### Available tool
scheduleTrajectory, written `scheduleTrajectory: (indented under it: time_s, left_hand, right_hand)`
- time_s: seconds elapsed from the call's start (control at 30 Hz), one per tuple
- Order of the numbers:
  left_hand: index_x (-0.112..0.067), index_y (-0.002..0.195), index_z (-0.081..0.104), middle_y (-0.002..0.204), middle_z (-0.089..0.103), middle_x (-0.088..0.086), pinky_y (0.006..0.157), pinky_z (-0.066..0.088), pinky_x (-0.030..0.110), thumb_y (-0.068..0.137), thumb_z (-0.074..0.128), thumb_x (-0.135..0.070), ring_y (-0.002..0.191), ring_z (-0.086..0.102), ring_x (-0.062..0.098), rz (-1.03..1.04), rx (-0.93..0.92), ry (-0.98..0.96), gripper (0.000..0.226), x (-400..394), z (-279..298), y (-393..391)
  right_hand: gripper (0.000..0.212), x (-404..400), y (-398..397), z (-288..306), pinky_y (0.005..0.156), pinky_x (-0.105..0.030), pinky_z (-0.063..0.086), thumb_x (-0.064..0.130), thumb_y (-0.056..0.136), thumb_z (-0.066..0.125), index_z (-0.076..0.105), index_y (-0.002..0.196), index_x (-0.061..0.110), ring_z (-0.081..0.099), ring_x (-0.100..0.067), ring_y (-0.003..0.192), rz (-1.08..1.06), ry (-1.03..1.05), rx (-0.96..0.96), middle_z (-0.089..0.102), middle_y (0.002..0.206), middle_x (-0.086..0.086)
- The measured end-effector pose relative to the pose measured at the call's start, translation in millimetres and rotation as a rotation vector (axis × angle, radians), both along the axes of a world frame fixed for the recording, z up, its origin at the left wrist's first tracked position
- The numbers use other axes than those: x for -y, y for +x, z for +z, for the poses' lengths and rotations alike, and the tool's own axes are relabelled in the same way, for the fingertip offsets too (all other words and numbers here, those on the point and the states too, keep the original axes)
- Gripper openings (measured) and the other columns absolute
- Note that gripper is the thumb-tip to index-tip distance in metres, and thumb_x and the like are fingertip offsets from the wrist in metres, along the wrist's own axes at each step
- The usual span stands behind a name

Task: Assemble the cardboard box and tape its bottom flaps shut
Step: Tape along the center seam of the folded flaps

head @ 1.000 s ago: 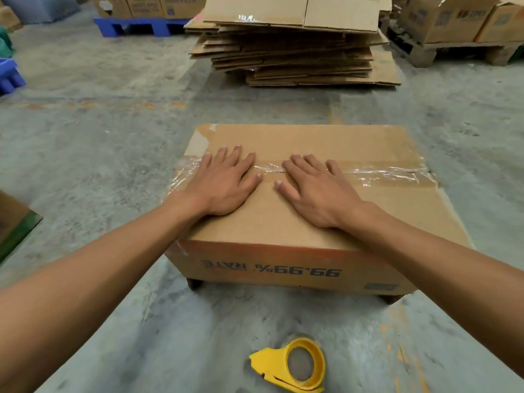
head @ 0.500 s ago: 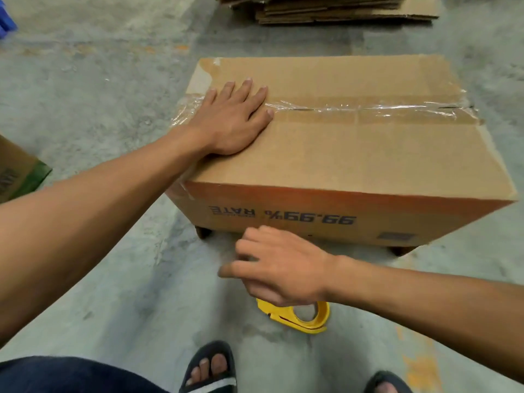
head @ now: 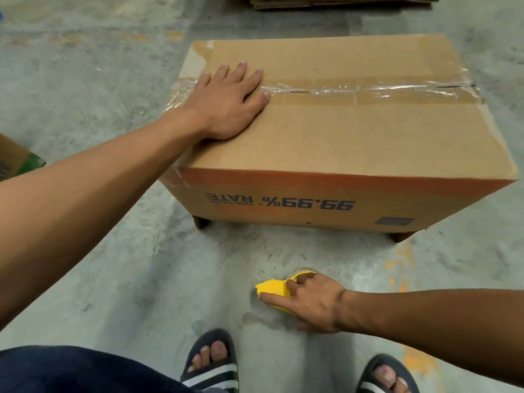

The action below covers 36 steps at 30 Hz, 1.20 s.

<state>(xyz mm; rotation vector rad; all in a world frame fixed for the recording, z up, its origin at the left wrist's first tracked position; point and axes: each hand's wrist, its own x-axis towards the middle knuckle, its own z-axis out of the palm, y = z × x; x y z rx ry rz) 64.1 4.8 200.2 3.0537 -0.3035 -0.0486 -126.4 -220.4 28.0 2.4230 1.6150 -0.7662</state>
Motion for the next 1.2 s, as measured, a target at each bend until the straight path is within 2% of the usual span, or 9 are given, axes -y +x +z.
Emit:
scheduleTrajectory:
  time_s: [0.23, 0.4, 0.5, 0.63, 0.73, 0.83, 0.97, 1.1, 1.2]
  left_hand:
    - [-0.029, 0.155, 0.014, 0.165, 0.008, 0.007, 0.119, 0.006, 0.051, 0.096, 0.016, -0.060, 0.150, 0.007, 0.033, -0.007, 0.005, -0.004, 0.067, -1, 1, 1]
    - [-0.030, 0.155, 0.015, 0.165, 0.008, 0.006, 0.119, 0.005, 0.051, 0.097, 0.017, -0.059, 0.150, 0.006, 0.032, 0.003, 0.002, -0.016, 0.065, 1, 2, -1]
    - [-0.030, 0.155, 0.015, 0.165, 0.008, 0.006, 0.119, 0.005, 0.051, 0.097, 0.018, -0.059, 0.150, 0.006, 0.032, 0.003, 0.002, -0.024, 0.065, 1, 3, -1]
    - [-0.031, 0.155, 0.015, 0.164, 0.008, 0.005, 0.120, 0.004, 0.050, 0.097, 0.018, -0.059, 0.150, 0.006, 0.031, 0.006, -0.001, -0.033, 0.065, 1, 4, -3]
    - [-0.031, 0.154, 0.016, 0.164, 0.009, 0.005, 0.120, 0.003, 0.049, 0.097, 0.020, -0.059, 0.151, 0.006, 0.030, 0.005, -0.015, -0.052, 0.064, 1, 6, -4]
    - [-0.031, 0.153, 0.023, 0.164, 0.013, 0.005, 0.120, 0.005, 0.050, 0.097, 0.026, -0.059, 0.150, 0.009, 0.030, -0.005, -0.031, -0.114, 0.063, -1, 8, -1]
    - [-0.028, 0.149, 0.036, 0.162, 0.021, 0.006, 0.119, 0.009, 0.047, 0.098, 0.039, -0.048, 0.149, 0.016, 0.030, -0.011, -0.061, -0.240, 0.054, -4, 20, 3]
    - [-0.022, 0.142, 0.047, 0.156, 0.034, 0.011, 0.118, 0.017, 0.044, 0.081, 0.046, -0.059, 0.147, 0.025, 0.023, -0.025, -0.086, -0.442, 0.072, -4, 31, -3]
    - [-0.012, 0.135, 0.050, 0.142, 0.045, -0.001, 0.112, 0.028, 0.029, 0.057, 0.042, -0.060, 0.127, 0.047, 0.011, -0.124, -0.086, -0.585, 0.092, -9, 40, -8]
  right_hand:
    - [0.088, 15, 1, -4, 0.067, -0.040, 0.037, 0.016, 0.098, 0.045, -0.020, 0.150, 0.043, 0.055, -0.038, 0.089, -0.091, -0.081, -0.200, 0.056, 0.109, -0.026]
    - [0.085, 11, 15, -4, 0.071, -0.036, 0.033, 0.029, 0.096, 0.048, -0.014, 0.152, 0.042, 0.046, -0.032, 0.080, -0.151, -0.074, -0.302, 0.059, 0.105, -0.025]
    - [0.083, 1, 22, -2, 0.083, -0.039, 0.041, 0.035, 0.095, 0.050, -0.008, 0.154, 0.040, 0.057, -0.041, 0.104, -0.223, -0.080, -0.309, 0.060, 0.119, -0.025]
    - [0.078, -15, 40, 23, 0.094, -0.033, 0.040, 0.040, 0.098, 0.052, 0.003, 0.157, 0.033, 0.049, -0.039, 0.124, -0.408, -0.077, -0.461, 0.047, 0.141, -0.025]
    - [0.076, -26, 53, 60, 0.084, -0.026, 0.046, 0.030, 0.098, 0.057, 0.009, 0.157, 0.027, 0.070, -0.019, 0.093, -0.517, 0.055, -0.614, 0.056, 0.131, -0.012]
    - [0.070, -36, 71, 108, 0.071, -0.045, 0.061, 0.026, 0.095, 0.062, 0.025, 0.154, 0.034, 0.064, -0.006, 0.044, -0.568, 0.225, -0.806, 0.059, 0.108, 0.001]
    - [0.052, -39, 98, 186, 0.050, -0.030, 0.059, 0.022, 0.096, 0.062, 0.046, 0.143, 0.038, 0.065, -0.019, 0.053, -0.539, 0.472, -0.959, 0.072, 0.096, -0.001]
    - [0.037, -22, 122, 248, 0.060, -0.019, 0.055, 0.024, 0.095, 0.058, 0.061, 0.131, 0.030, 0.067, -0.001, 0.072, -0.545, 0.849, -0.873, 0.072, 0.104, 0.005]
    - [0.040, 4, 146, 268, 0.039, -0.025, 0.053, 0.033, 0.092, 0.054, 0.058, 0.132, 0.035, 0.058, -0.016, 0.039, -0.616, 0.991, -1.138, 0.061, 0.060, -0.012]
